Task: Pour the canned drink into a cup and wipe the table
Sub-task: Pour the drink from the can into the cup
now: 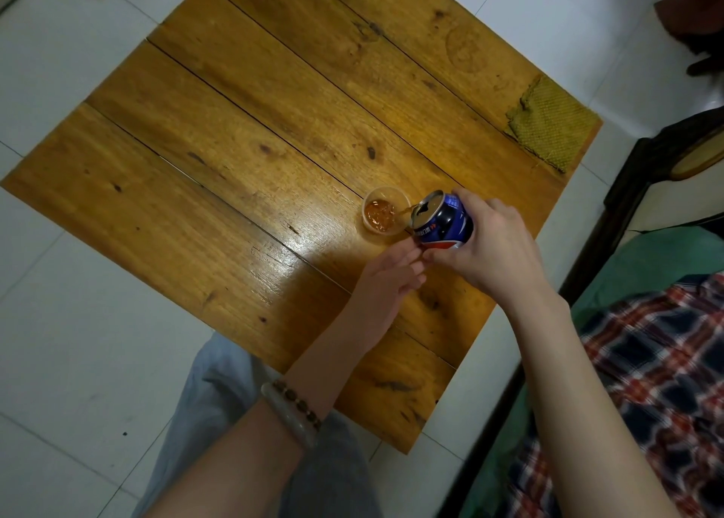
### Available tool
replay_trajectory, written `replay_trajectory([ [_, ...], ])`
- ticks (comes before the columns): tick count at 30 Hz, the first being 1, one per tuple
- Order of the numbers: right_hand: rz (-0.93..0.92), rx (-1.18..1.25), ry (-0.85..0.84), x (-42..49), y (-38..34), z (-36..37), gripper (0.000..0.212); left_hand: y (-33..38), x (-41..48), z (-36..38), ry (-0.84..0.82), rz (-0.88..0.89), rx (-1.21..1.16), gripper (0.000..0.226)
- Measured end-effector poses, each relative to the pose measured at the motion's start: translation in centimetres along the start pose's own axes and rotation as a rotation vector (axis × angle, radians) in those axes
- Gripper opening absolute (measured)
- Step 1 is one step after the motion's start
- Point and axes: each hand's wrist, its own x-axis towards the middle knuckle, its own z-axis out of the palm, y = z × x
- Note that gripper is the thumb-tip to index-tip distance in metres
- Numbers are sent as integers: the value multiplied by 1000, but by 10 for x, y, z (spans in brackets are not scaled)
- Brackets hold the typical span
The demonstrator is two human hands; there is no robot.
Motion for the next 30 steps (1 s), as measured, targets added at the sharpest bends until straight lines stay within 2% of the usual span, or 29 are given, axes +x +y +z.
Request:
replay_trajectory([
  [5, 1, -2, 0, 0, 0, 0, 79, -3, 1, -2, 5, -5, 3, 50],
  [9, 4, -1, -8, 0, 1, 0, 80, -1, 0, 1, 17, -14, -11, 40],
  [19, 8, -16, -16, 1, 1, 1, 81, -4, 2, -1, 26, -16, -24, 38],
  [23, 5, -19, -7, 2, 2, 2, 79, -3, 1, -1, 8, -17, -18, 47],
  [30, 10, -41, -13, 1, 1, 2, 80, -6, 1, -1, 37, -26, -15, 33],
])
